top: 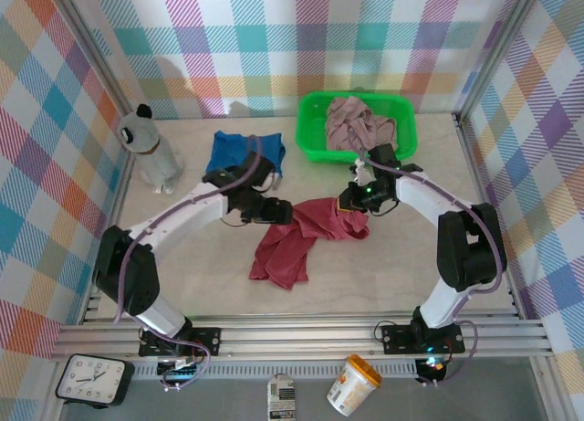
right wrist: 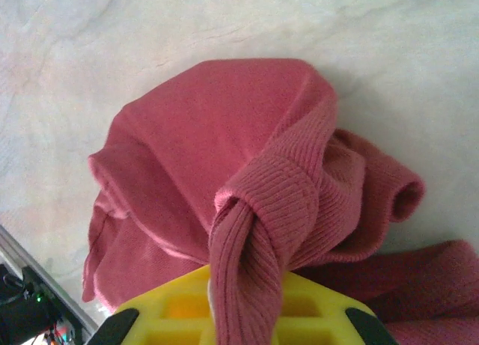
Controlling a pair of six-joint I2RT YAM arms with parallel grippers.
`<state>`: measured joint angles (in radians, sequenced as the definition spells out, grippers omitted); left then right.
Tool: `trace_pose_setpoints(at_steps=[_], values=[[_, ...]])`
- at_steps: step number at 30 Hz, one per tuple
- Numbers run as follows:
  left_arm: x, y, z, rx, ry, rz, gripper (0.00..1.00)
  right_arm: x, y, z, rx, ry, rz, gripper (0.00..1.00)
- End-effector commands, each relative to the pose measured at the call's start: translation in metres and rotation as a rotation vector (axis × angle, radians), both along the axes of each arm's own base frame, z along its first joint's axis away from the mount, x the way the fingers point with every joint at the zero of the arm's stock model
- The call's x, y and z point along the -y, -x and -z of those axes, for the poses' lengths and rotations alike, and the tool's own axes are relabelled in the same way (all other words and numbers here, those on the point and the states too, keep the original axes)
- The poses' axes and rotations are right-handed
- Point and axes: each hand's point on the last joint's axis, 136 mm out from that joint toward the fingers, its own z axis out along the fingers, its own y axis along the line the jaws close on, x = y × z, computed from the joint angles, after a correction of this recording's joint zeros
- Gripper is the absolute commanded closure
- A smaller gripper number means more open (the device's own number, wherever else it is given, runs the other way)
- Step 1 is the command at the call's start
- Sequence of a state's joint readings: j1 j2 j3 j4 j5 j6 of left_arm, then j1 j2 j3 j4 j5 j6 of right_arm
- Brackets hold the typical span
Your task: Fold and stack the tank tops
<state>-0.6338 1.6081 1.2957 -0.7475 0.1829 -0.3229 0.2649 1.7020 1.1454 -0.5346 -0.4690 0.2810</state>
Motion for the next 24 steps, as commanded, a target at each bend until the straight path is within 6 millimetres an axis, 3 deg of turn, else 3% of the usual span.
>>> trace_pose_setpoints(at_steps=[1,8,12,17,21,24], values=[[0.045,-0.005,0.010,0.038,-0.002,0.043,0.23,0.018,0.001,0.022,-0.049,0.003,0.061,0.88],[0.128,0.016,0.046,0.029,-0.017,0.205,0.24,0.045,0.007,0.030,-0.068,0.009,0.139,0.72],[0.155,0.023,0.067,0.012,-0.046,0.258,0.27,0.072,0.006,0.036,-0.062,0.044,0.219,0.65],[0.155,0.019,0.096,0.003,-0.140,0.258,0.28,0.086,0.002,0.034,-0.050,0.021,0.263,0.64],[0.138,0.001,0.102,0.051,-0.279,0.222,0.30,0.087,0.004,0.039,-0.065,0.006,0.270,0.66],[0.126,-0.010,0.094,0.100,-0.353,0.191,0.33,0.088,0.008,0.043,-0.075,0.005,0.267,0.69]])
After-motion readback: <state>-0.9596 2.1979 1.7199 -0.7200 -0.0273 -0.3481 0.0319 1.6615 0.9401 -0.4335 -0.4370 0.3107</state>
